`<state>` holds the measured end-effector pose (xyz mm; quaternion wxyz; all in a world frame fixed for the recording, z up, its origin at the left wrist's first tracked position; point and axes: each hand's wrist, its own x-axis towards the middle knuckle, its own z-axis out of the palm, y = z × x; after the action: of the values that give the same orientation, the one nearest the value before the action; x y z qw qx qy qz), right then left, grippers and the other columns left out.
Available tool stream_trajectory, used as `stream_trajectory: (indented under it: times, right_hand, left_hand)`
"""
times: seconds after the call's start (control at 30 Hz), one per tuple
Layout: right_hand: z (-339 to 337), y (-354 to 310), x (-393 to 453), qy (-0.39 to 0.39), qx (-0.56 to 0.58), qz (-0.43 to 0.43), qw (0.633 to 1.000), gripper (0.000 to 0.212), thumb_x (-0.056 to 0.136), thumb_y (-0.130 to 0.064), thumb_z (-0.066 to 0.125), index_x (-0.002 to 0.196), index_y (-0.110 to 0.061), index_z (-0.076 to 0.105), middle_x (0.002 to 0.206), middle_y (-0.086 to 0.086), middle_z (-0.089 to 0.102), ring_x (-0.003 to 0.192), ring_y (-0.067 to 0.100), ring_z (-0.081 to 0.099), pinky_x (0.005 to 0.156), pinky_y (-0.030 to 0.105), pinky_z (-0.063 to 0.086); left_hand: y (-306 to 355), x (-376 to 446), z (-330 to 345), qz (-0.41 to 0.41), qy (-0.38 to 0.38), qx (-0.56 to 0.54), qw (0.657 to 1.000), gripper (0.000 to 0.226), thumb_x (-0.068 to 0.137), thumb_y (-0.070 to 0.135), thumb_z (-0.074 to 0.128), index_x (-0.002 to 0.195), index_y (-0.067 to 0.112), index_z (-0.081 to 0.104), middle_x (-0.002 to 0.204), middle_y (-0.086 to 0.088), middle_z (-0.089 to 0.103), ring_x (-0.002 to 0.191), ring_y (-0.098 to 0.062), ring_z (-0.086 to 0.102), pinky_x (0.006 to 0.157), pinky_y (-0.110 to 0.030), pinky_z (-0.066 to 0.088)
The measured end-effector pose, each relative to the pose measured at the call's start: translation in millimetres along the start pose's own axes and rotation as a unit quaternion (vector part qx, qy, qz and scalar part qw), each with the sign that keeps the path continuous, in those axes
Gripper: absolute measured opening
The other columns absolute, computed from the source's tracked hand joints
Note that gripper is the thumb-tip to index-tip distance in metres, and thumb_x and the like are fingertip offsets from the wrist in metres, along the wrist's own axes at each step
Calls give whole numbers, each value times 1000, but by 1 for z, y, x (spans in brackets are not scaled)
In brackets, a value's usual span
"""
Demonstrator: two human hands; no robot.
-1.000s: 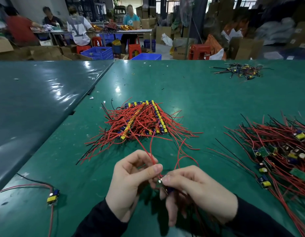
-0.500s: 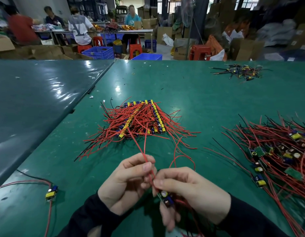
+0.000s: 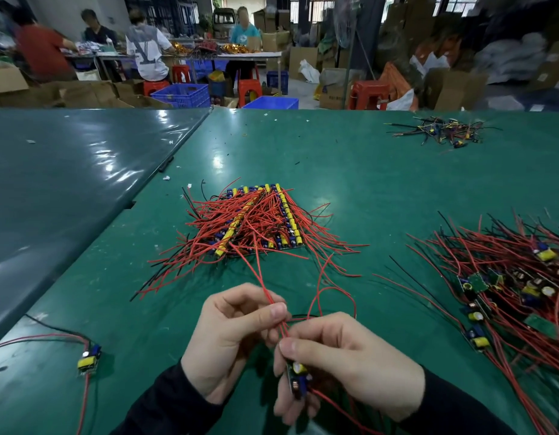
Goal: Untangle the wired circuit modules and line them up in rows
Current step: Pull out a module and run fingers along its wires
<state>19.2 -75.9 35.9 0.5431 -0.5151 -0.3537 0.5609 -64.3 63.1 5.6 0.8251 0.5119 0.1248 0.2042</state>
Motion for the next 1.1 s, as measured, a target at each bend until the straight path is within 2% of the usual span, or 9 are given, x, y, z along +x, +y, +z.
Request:
stream_trajectory:
  times: [0.1, 0.23, 0.3, 0.43, 0.5, 0.63, 0.77, 1.0, 1.1]
  right_hand:
    - [0, 4, 1, 69, -111, -39, 991, 26, 100, -11, 44, 79, -10, 59, 70, 10, 68, 60, 14, 64, 60, 23, 51]
    - [-1, 13, 2, 157, -378, -106, 906, 27, 95, -21, 50, 74, -10, 61, 69, -1, 70, 63, 12, 65, 66, 37, 54]
    - [1, 12, 4, 160, -345, -93, 920, 27, 95, -20, 50, 72, -11, 61, 69, 0, 70, 62, 16, 65, 62, 37, 53]
    - [2, 4, 2, 83, -99, -35, 991, 25, 97, -10, 51, 75, -12, 62, 65, 0, 69, 54, 5, 63, 54, 14, 47]
    - [1, 0, 0, 43, -72, -13, 996, 17, 95, -12, 55, 81, -10, 64, 66, 2, 69, 55, 8, 64, 56, 18, 50]
    - [1, 0, 2, 68, -113, -7, 991, 21, 98, -14, 46, 93, -3, 63, 57, 1, 62, 49, 10, 59, 49, 18, 45]
    - [0, 2, 2, 91, -130, -22, 987, 24, 99, -10, 45, 84, -8, 64, 55, 1, 61, 48, 11, 60, 47, 19, 42]
    - [0, 6, 3, 126, -143, -12, 982, 31, 99, -8, 42, 75, -13, 61, 49, 2, 59, 42, 11, 56, 42, 19, 40]
    - [1, 15, 3, 199, -289, -34, 936, 35, 96, -18, 47, 64, -20, 60, 46, 3, 59, 41, 15, 55, 42, 26, 42]
  left_hand:
    - [-1, 1, 2, 42, 46, 57, 996, 25, 44, 10, 88, 59, 3, 69, 52, -17, 57, 37, -16, 47, 39, -20, 41]
    - [-8, -1, 5, 100, 94, 139, 981, 23, 45, 0, 86, 58, 1, 67, 59, -14, 66, 41, -15, 51, 38, -19, 40]
    - [-8, 0, 5, 110, 92, 145, 979, 18, 51, 2, 83, 59, 1, 67, 61, -14, 67, 42, -15, 53, 39, -19, 40]
    - [-3, 2, 3, 70, 64, 96, 991, 17, 52, 0, 84, 61, 4, 70, 54, -11, 61, 38, -15, 49, 37, -18, 39]
    - [-2, 2, 3, 41, 52, 72, 995, 13, 53, 5, 80, 62, 7, 71, 53, -9, 60, 38, -13, 48, 37, -17, 39]
    - [1, 3, -2, -56, 22, 15, 998, 26, 46, -3, 82, 67, 9, 73, 53, -4, 56, 40, -8, 46, 38, -16, 40]
    - [4, 1, -4, -97, -61, 45, 992, 16, 55, 6, 79, 71, 7, 75, 55, -4, 60, 43, -7, 49, 44, -15, 41]
    - [1, 0, -1, 5, -64, 149, 987, 17, 67, 13, 73, 74, -2, 73, 59, -7, 64, 44, -13, 50, 46, -18, 41]
    - [-6, -3, 2, 63, -31, 207, 976, 20, 69, 13, 71, 72, -6, 71, 63, -6, 68, 47, -13, 54, 46, -20, 42]
